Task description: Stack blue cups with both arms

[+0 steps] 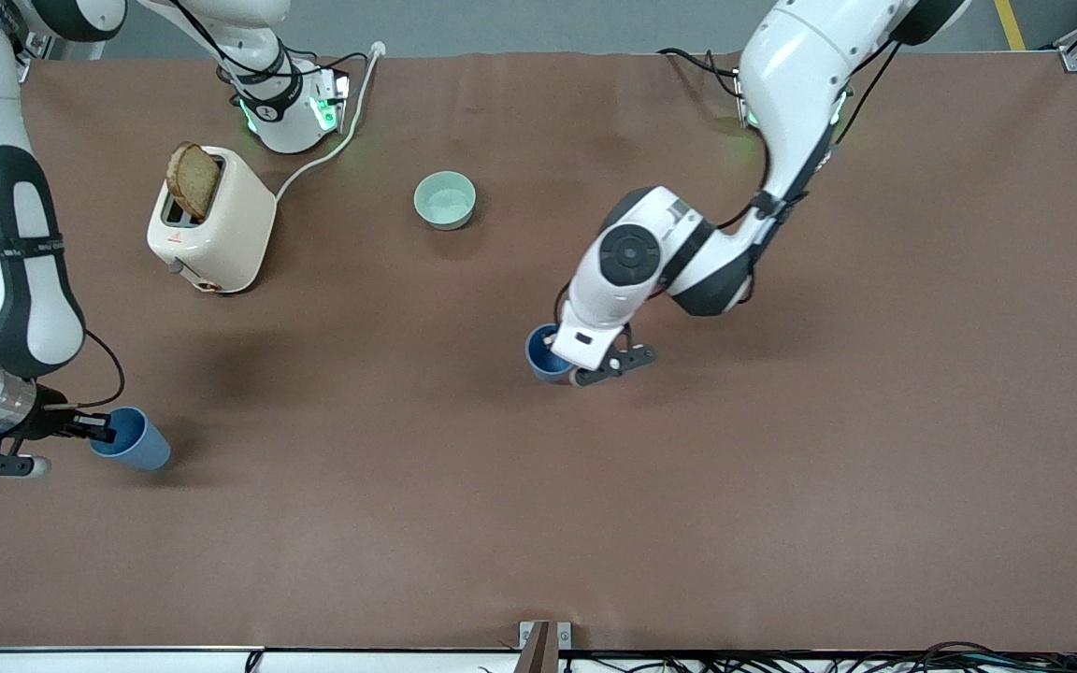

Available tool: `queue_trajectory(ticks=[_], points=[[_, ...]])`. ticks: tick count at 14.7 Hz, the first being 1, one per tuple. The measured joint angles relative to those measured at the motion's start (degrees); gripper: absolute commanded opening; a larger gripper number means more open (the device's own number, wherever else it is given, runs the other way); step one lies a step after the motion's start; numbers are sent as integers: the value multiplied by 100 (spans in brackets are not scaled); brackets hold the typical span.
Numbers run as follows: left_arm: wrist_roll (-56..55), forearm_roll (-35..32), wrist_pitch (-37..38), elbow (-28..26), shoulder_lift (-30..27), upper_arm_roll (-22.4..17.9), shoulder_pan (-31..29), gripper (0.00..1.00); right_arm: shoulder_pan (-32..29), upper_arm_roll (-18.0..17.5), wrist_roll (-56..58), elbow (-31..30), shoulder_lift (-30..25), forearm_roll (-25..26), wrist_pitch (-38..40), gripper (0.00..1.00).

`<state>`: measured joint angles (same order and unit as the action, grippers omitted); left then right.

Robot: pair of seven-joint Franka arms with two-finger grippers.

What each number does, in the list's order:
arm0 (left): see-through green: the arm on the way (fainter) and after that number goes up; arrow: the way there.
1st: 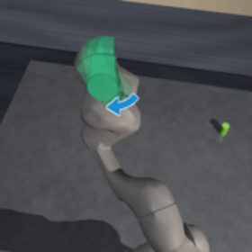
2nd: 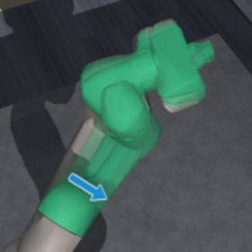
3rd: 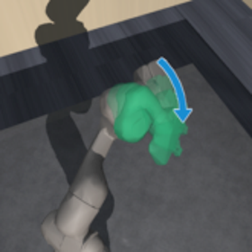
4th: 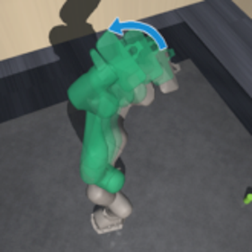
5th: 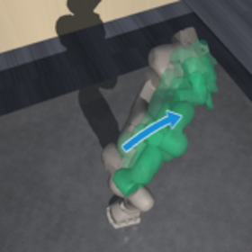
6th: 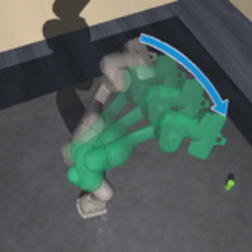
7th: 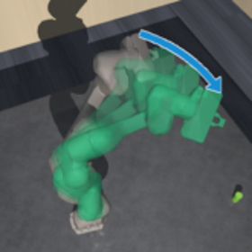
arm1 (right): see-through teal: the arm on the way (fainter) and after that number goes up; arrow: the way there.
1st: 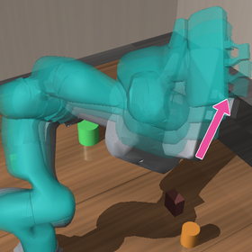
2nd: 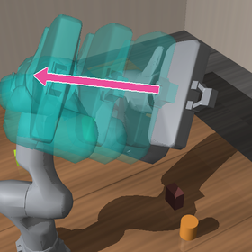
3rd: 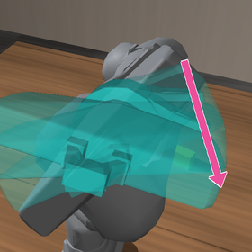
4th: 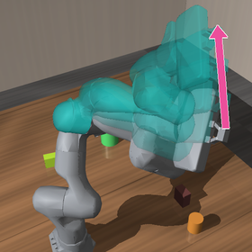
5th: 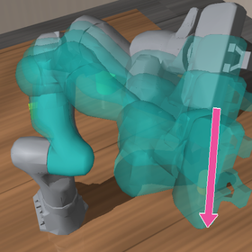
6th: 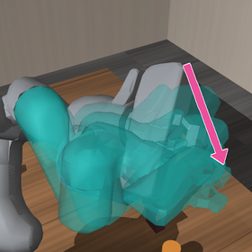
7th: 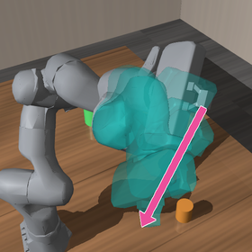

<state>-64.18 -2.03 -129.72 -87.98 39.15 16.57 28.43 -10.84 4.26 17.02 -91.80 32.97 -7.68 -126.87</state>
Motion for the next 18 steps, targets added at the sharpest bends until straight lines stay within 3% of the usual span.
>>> queue_trajectory(ticks=[3, 5, 6, 7, 8, 14, 18], points=[[-189, 0, -24, 238, 291, -110, 251, 2, 314, -6, -500, 60, -555, -5, 642, 2], [-202, 0, -64, 288, 363, -112, 260, 15, 578, -12, -989, 70, -885, -5, 1034, 2], [-211, 0, -73, 304, 372, -116, 271, 31, 714, -15, -1235, 82, -1013, -3, 1202, 2], [-213, 0, -81, 317, 385, -125, 282, 60, 852, -18, -1467, 103, -1117, -1, 1355, 2], [-214, 0, -85, 328, 397, -131, 285, 100, 991, -20, -1691, 126, -1204, 0, 1473, 2], [-211, 0, -109, 834, 122, -340, 175, 100, 1925, -35, -3129, 214, -1544, 2, 1820, 2], [450, -12, 1027, 1208, -841, -405, -508, 100, 2696, -44, -4332, 419, -1556, 5, 1883, 2]])
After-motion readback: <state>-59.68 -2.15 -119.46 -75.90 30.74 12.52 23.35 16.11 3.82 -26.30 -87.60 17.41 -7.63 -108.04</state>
